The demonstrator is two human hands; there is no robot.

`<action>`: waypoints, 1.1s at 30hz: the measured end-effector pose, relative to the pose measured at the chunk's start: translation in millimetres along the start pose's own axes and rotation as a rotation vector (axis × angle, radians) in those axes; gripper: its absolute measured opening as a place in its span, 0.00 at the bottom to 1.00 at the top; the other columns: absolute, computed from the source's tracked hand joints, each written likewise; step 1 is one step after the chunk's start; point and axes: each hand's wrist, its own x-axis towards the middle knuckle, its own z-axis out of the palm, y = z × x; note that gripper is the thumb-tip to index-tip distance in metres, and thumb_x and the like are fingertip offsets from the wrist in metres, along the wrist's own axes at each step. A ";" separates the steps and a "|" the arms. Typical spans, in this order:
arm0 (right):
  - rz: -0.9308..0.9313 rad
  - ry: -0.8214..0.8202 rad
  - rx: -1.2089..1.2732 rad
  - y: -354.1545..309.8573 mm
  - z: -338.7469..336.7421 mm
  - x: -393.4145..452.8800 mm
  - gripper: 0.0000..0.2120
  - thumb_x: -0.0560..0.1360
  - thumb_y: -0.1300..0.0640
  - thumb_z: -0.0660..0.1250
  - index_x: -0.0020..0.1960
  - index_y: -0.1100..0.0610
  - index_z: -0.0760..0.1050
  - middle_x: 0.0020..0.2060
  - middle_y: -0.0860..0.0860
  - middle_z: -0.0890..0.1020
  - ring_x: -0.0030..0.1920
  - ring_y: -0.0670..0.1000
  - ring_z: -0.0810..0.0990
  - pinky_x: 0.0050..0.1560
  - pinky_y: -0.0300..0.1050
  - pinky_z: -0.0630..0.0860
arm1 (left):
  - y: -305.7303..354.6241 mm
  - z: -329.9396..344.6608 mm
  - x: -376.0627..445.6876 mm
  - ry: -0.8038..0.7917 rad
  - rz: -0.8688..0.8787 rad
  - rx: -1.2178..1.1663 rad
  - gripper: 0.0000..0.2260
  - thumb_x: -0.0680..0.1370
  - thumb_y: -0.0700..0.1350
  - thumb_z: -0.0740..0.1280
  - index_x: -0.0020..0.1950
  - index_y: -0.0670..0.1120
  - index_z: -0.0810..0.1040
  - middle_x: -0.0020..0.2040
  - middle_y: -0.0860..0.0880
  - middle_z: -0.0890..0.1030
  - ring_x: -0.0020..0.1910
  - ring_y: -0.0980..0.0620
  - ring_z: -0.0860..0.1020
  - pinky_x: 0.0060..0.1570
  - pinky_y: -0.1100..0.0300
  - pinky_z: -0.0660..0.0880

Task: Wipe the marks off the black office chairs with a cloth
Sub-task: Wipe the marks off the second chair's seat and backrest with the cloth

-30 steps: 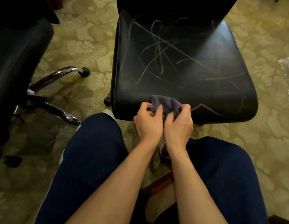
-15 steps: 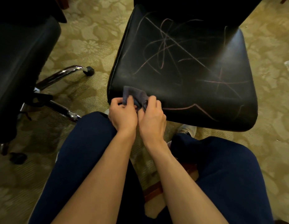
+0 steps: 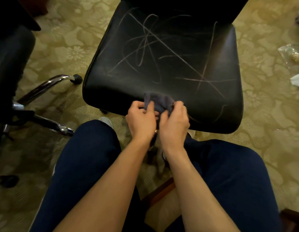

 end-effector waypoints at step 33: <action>0.046 -0.134 -0.081 12.6 -29.5 -4.8 0.08 0.78 0.57 0.65 0.55 0.59 0.73 0.53 0.56 0.78 0.52 0.60 0.79 0.50 0.55 0.74 | -11.4 5.7 2.9 -0.004 0.216 0.401 0.10 0.75 0.55 0.67 0.40 0.50 0.74 0.32 0.52 0.83 0.41 0.47 0.83 0.49 0.47 0.79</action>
